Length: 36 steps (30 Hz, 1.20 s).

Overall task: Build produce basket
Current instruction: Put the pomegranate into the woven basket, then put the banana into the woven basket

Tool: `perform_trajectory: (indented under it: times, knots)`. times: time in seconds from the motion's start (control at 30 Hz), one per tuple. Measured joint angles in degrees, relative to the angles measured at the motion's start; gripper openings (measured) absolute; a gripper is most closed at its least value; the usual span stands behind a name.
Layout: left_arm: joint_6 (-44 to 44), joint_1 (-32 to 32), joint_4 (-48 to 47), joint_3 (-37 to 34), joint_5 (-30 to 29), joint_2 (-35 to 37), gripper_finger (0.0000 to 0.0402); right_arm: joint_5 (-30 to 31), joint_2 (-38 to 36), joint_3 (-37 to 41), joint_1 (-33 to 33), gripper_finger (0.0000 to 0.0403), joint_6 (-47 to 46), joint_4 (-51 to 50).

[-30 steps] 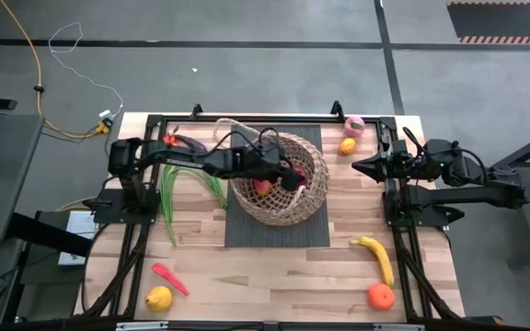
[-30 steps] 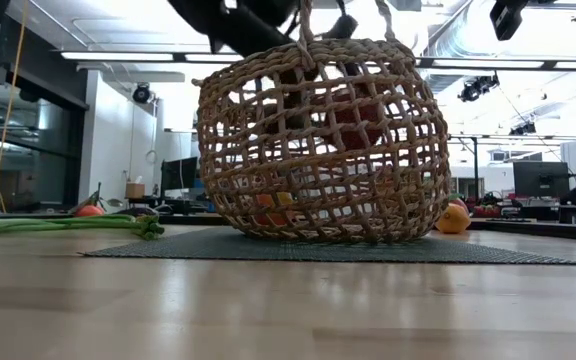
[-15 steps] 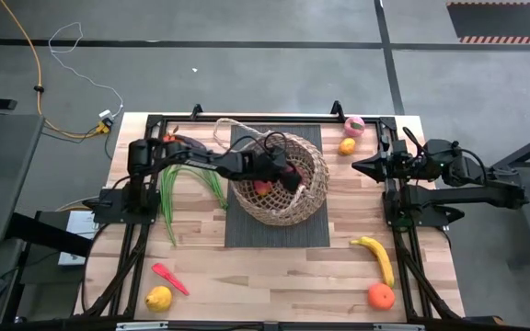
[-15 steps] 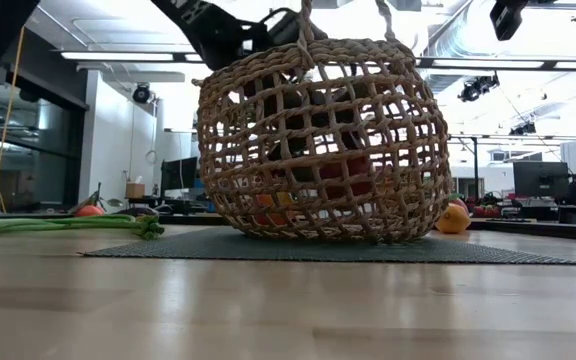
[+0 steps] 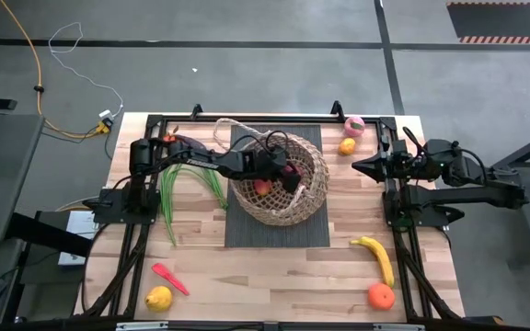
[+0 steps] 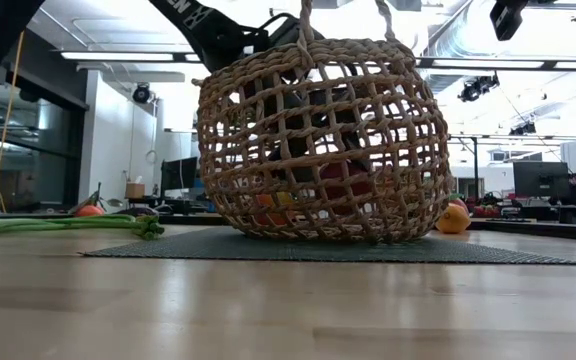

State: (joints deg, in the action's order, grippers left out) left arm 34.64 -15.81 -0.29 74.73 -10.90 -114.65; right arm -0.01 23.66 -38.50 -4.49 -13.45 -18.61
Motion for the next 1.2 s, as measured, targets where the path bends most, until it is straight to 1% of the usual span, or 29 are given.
perform_trajectory:
  times: [0.17, 0.47, 0.73, 0.93, 1.1, 1.2]
  knots:
    - [-0.8, -0.3, 1.8, 0.0, -0.2, 0.0, 0.0358, 0.0, 0.0, 0.0, 0.0, 0.0, 0.0, 0.0]
    - [-1.2, -0.3, 1.8, 0.0, -0.1, 0.0, 0.036, 0.0, 0.0, 0.0, 0.0, 0.0, -0.6, 0.0]
    - [-3.1, -0.7, 1.8, 0.0, 0.2, 0.1, 0.0396, 0.0, 0.0, 0.0, 0.0, 0.0, -0.6, 0.0]
    - [-3.4, -1.6, 1.3, 1.7, 3.3, 0.2, 0.0399, 0.0, 0.0, 0.0, 0.0, 0.0, -0.6, 0.0]
    - [-3.4, -2.6, 1.2, 3.7, 7.4, 0.2, 0.0399, 0.0, 0.0, 0.0, 0.0, 0.0, -0.6, 0.0]
    - [-2.4, -3.1, 1.2, 4.9, 11.0, 0.2, 0.0399, 0.0, 0.0, 0.0, 0.0, 0.0, -0.5, 0.0]
